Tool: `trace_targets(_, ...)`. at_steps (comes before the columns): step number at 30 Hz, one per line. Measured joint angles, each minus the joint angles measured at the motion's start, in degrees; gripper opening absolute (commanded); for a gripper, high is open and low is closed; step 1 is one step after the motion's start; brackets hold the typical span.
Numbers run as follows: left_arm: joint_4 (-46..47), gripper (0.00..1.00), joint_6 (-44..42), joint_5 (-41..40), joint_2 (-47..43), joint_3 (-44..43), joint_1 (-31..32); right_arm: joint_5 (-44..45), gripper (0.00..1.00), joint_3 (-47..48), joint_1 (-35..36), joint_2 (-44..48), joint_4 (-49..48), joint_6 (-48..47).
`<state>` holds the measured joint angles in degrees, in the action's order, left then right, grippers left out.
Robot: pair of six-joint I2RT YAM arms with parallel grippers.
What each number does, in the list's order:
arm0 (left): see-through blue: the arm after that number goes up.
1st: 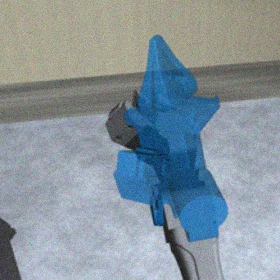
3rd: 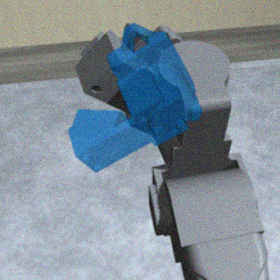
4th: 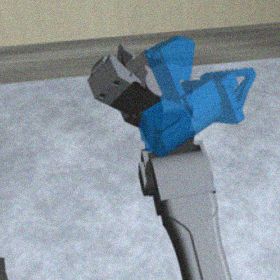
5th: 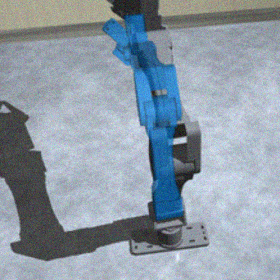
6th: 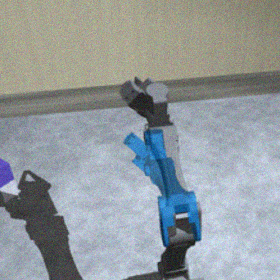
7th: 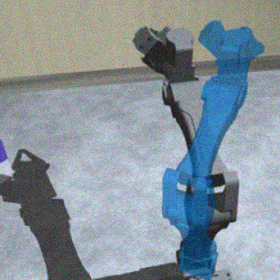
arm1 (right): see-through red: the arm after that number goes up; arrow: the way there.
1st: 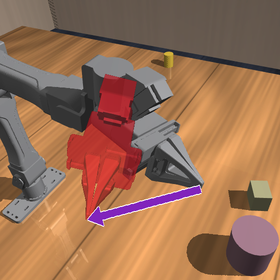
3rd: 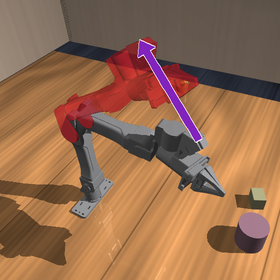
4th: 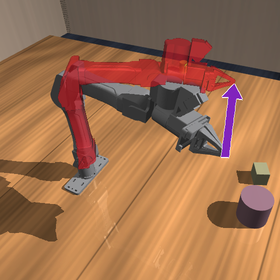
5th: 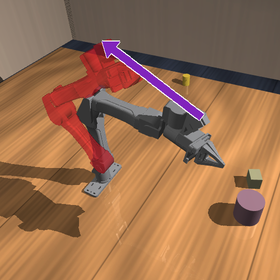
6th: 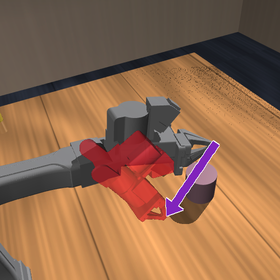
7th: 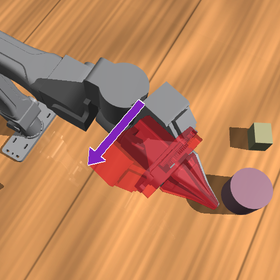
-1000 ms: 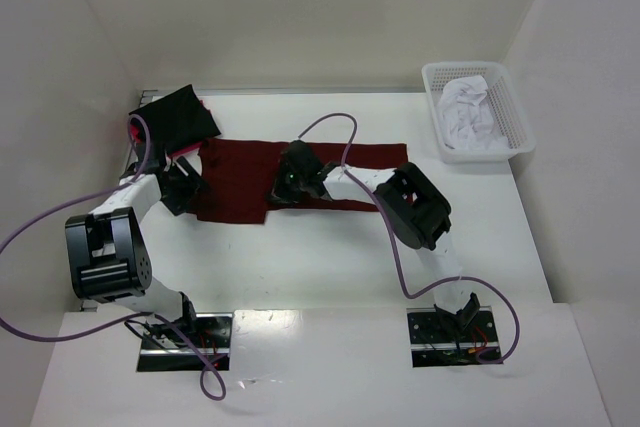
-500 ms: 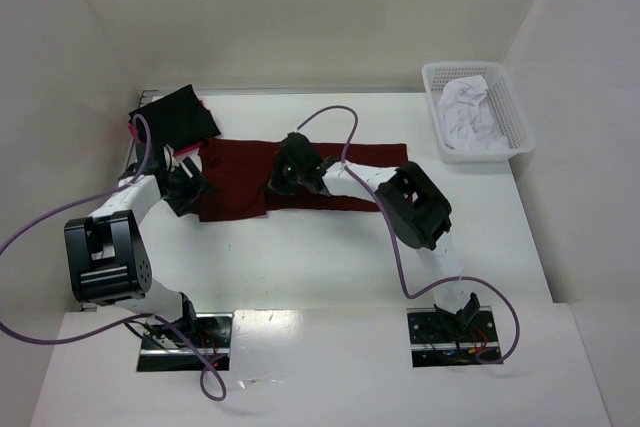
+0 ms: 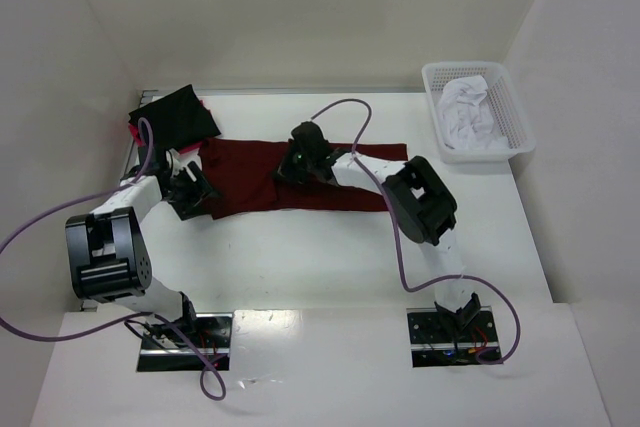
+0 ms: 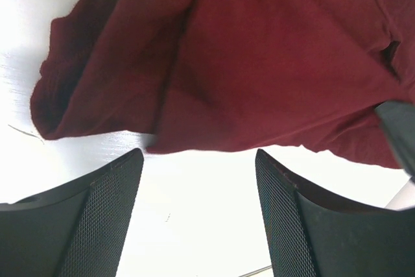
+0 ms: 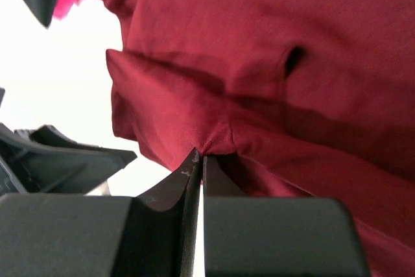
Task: Fold and stack the t-shirts
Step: Fold the other side of the tshirt into a rectangle
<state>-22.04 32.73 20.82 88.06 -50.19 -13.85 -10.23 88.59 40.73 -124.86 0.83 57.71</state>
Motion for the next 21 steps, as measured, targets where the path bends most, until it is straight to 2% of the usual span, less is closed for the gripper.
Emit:
trace_targets(13, 1.02, 0.73, 0.00, 0.87, 3.92, 0.39, 0.00, -3.01, 0.06, 4.17, -1.36, -0.30, -0.02, 0.13)
trace_targets(21, 3.71, 0.72, 0.11, 4.96, 6.35, 0.39, -0.02, -4.01, 0.06, 9.06, -1.40, -3.90, 0.25, 0.05)
